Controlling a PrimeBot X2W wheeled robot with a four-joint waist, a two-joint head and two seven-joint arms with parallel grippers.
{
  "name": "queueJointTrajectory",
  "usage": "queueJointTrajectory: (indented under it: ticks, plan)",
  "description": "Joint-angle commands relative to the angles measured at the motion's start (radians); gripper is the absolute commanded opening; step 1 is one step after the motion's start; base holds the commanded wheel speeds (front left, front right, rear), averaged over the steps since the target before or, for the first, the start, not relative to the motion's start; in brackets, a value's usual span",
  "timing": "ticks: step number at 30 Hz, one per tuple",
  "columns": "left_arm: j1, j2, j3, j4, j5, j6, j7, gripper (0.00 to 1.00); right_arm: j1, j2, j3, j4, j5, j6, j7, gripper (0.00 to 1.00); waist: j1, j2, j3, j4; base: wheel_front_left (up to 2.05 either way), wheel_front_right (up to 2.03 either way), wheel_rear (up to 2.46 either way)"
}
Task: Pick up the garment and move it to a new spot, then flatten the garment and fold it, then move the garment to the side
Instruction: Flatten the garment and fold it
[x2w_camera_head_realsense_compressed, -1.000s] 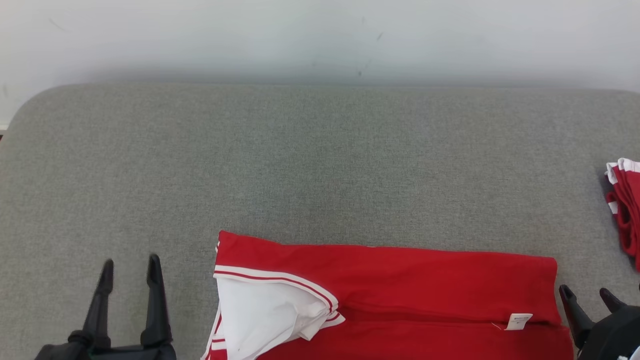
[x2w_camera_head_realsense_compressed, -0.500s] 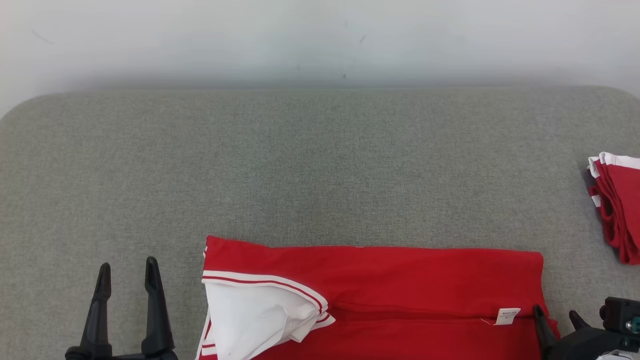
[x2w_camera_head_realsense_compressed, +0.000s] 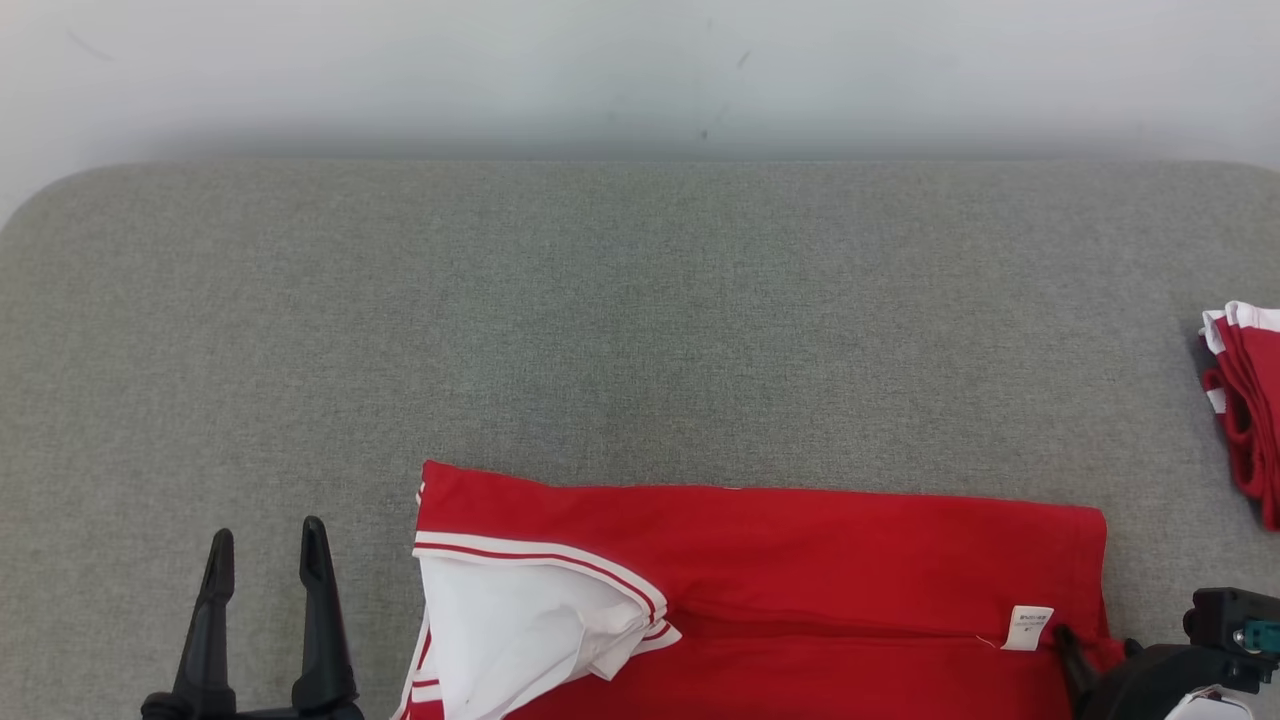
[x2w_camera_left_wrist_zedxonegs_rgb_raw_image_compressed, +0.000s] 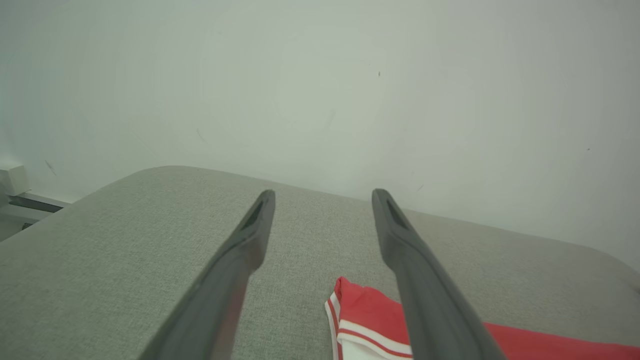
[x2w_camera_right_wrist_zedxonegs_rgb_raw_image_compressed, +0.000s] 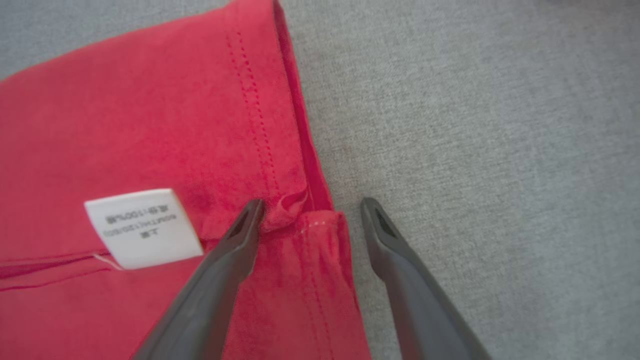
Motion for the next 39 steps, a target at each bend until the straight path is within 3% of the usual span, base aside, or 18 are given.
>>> queueJointTrajectory:
  ticks: [1,4,5,6,7,14,26,32,39]
  plan:
    - [-0.011,-0.003,0.005,0.005,0.005,-0.006,-0.004,1.0,0.014,0.007,0.01,0.029,0.006,0.001,0.031,1.0,-0.0001,0.0,0.003,0.003,0.0,0.0,0.0]
    - [-0.015,-0.01,0.01,0.006,0.006,-0.012,-0.004,1.0,0.02,0.011,0.032,0.036,0.021,0.001,0.062,1.0,-0.0001,0.0,0.008,0.006,0.0,0.0,0.0]
    - [-0.016,-0.011,0.011,0.007,0.006,-0.015,-0.004,1.0,0.02,0.013,0.042,0.034,0.025,0.001,0.068,0.42,-0.0001,0.0,0.01,0.006,0.0,0.0,0.0]
    - [-0.017,-0.012,0.013,0.009,0.006,-0.014,-0.004,1.0,0.017,0.013,0.05,0.032,0.032,0.002,0.073,0.11,-0.0001,0.0,0.011,0.007,0.0,0.0,0.0]
    - [-0.018,-0.013,0.015,0.01,0.006,-0.015,-0.004,1.0,0.013,0.014,0.058,0.031,0.037,0.003,0.077,0.0,-0.0001,0.0,0.012,0.007,0.0,0.0,0.0]
    - [-0.02,-0.018,0.02,0.015,0.007,-0.024,-0.004,1.0,-0.014,0.01,0.063,0.021,0.043,0.002,0.066,0.0,-0.0001,0.0,0.01,0.009,0.0,0.0,0.0]
    - [-0.015,-0.02,0.025,0.013,0.011,-0.033,-0.004,1.0,-0.069,0.002,-0.157,-0.076,-0.036,-0.001,0.037,0.0,-0.0001,0.0,0.005,-0.004,0.0,0.0,0.0]
    - [-0.025,-0.02,0.022,0.008,0.016,-0.027,-0.004,1.0,-0.073,0.003,-0.218,-0.139,-0.061,-0.001,0.059,0.0,-0.0001,0.0,0.0,-0.011,0.0,0.0,0.0]
    - [-0.022,-0.021,0.02,0.011,0.012,-0.021,-0.004,1.0,-0.03,0.003,-0.198,-0.221,-0.052,-0.001,0.132,0.0,-0.0001,0.0,-0.009,-0.017,0.0,0.0,0.0]
